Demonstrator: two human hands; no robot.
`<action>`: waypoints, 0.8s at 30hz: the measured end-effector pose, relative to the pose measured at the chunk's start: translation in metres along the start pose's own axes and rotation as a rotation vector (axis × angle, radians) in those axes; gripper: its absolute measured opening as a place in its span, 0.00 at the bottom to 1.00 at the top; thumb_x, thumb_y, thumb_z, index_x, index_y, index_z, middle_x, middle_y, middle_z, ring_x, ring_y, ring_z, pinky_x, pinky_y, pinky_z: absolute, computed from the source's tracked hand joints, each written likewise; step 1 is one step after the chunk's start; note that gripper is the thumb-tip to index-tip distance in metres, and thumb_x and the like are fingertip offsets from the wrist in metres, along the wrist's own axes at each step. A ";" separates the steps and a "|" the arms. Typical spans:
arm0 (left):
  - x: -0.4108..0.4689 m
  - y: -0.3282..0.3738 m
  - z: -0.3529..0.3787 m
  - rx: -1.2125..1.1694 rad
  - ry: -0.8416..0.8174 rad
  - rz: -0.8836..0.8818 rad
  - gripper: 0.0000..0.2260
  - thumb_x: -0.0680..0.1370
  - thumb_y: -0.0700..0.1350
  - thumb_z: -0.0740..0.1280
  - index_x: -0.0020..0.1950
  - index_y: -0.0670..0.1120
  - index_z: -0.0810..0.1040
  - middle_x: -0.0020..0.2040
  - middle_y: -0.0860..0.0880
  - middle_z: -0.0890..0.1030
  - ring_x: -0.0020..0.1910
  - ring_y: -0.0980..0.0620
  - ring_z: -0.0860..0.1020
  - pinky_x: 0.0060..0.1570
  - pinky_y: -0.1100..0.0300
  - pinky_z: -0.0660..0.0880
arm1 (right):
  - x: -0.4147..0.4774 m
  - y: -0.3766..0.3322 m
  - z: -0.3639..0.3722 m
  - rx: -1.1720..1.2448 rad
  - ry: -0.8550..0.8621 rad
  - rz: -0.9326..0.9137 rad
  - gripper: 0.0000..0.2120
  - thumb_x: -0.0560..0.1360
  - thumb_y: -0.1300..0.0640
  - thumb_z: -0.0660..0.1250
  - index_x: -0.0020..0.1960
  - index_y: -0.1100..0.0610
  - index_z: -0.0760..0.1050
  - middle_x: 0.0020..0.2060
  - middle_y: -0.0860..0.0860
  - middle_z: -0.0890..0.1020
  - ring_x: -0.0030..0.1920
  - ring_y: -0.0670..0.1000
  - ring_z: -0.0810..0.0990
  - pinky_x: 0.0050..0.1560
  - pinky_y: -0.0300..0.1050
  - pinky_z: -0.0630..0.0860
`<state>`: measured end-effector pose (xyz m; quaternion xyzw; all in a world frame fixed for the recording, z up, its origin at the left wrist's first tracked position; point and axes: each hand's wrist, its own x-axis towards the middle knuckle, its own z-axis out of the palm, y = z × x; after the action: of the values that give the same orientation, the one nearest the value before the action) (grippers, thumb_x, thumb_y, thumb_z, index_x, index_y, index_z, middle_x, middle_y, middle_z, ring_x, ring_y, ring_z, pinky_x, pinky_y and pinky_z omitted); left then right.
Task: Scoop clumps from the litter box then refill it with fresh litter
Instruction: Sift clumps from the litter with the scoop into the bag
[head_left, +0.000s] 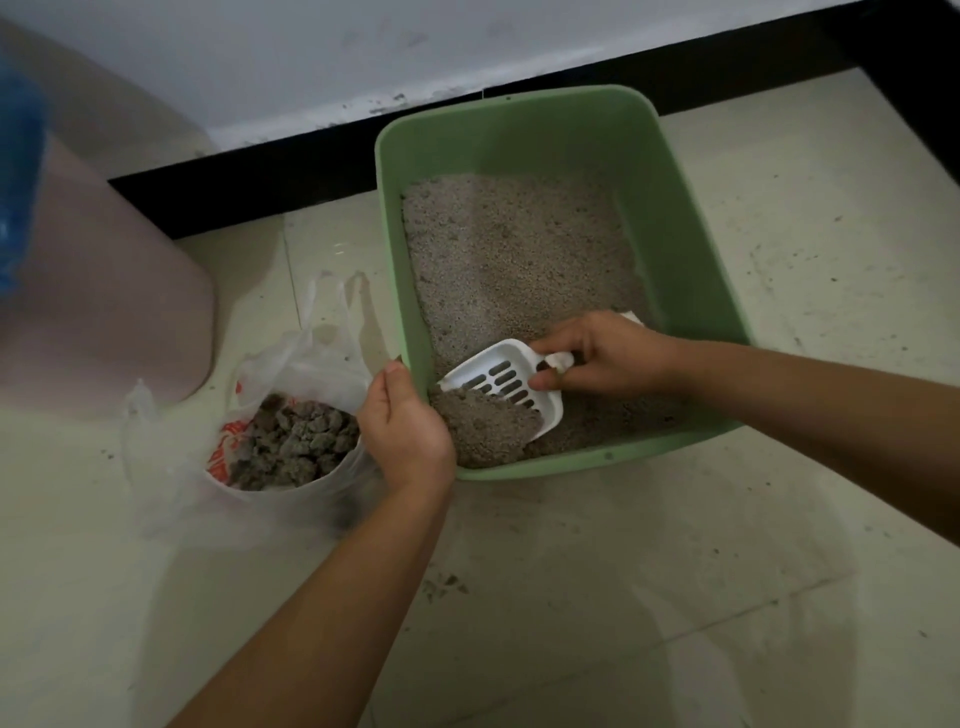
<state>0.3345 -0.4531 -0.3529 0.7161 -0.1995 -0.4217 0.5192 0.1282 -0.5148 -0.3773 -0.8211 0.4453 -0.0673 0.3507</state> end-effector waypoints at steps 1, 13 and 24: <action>0.001 0.000 -0.001 0.002 -0.003 -0.008 0.16 0.83 0.45 0.59 0.61 0.33 0.77 0.59 0.36 0.80 0.61 0.39 0.76 0.64 0.43 0.72 | -0.001 0.000 0.002 0.043 -0.016 0.041 0.14 0.75 0.46 0.71 0.59 0.49 0.82 0.39 0.44 0.81 0.39 0.45 0.80 0.41 0.49 0.78; 0.002 -0.001 -0.001 -0.038 0.008 -0.027 0.16 0.81 0.46 0.60 0.60 0.36 0.79 0.56 0.38 0.81 0.58 0.41 0.79 0.63 0.43 0.73 | -0.007 -0.006 0.004 0.210 -0.039 0.132 0.23 0.71 0.38 0.67 0.61 0.49 0.82 0.42 0.46 0.85 0.42 0.51 0.84 0.45 0.51 0.79; -0.002 0.001 -0.002 -0.016 -0.005 -0.006 0.15 0.83 0.42 0.58 0.37 0.47 0.74 0.32 0.52 0.75 0.29 0.60 0.73 0.32 0.66 0.70 | -0.002 -0.010 -0.002 0.085 0.068 0.137 0.17 0.76 0.46 0.69 0.62 0.50 0.81 0.44 0.47 0.83 0.44 0.48 0.82 0.47 0.48 0.78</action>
<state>0.3351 -0.4509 -0.3511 0.7114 -0.1951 -0.4267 0.5232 0.1332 -0.5100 -0.3691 -0.7703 0.5088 -0.0897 0.3737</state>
